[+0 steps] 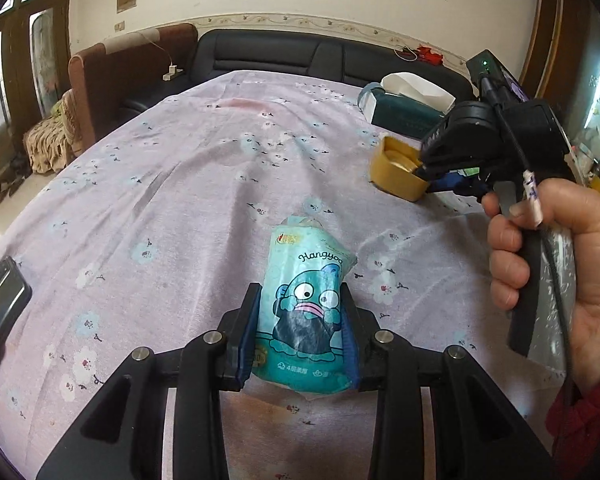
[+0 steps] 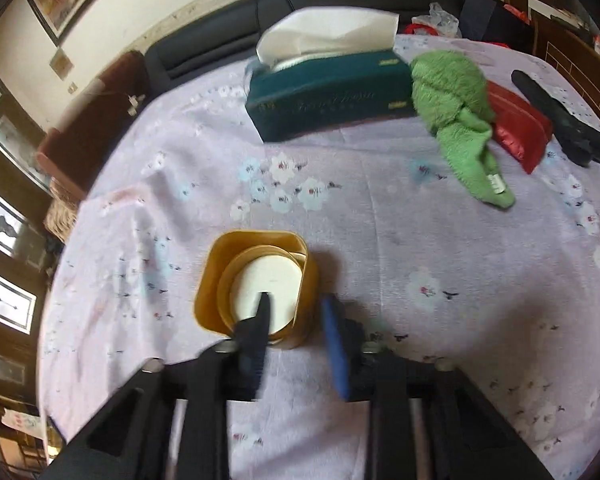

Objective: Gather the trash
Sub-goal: 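Grasp the teal cartoon pack with the left tool while the right tool grasps the yellow container, then lift the teal pack with the left tool while the right tool lifts the yellow container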

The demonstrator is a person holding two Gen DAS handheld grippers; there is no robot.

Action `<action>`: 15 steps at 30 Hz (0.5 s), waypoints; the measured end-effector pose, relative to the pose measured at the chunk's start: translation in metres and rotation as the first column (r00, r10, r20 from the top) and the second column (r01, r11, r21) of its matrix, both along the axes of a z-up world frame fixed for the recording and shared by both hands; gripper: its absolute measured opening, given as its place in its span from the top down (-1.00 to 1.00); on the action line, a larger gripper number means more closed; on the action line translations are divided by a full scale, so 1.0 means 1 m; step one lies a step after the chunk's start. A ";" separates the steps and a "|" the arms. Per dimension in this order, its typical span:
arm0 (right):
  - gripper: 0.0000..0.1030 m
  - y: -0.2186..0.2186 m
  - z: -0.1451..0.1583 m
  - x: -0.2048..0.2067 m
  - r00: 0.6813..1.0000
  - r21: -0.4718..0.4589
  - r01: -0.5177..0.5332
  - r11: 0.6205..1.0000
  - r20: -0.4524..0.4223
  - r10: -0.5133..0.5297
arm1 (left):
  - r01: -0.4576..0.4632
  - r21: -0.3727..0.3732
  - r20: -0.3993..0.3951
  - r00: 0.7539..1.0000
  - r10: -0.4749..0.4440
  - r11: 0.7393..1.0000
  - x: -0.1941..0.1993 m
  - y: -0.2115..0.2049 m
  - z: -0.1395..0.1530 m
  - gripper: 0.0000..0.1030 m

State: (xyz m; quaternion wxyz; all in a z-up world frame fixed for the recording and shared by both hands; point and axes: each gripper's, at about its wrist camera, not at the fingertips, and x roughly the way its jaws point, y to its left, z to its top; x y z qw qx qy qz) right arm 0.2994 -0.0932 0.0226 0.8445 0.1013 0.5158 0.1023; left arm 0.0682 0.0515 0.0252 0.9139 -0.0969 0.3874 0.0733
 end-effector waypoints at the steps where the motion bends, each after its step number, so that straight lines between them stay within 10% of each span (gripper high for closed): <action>1: 0.80 0.000 -0.003 0.000 1.000 -0.010 0.009 1.000 0.002 -0.009 | 0.002 -0.002 0.001 1.000 -0.002 1.000 0.000 0.000 0.000 0.34; 15: 0.88 -0.087 0.038 -0.145 0.986 -0.071 0.029 0.997 0.168 -0.017 | 0.162 -0.010 0.052 0.985 -0.162 0.987 -0.006 -0.028 0.008 0.34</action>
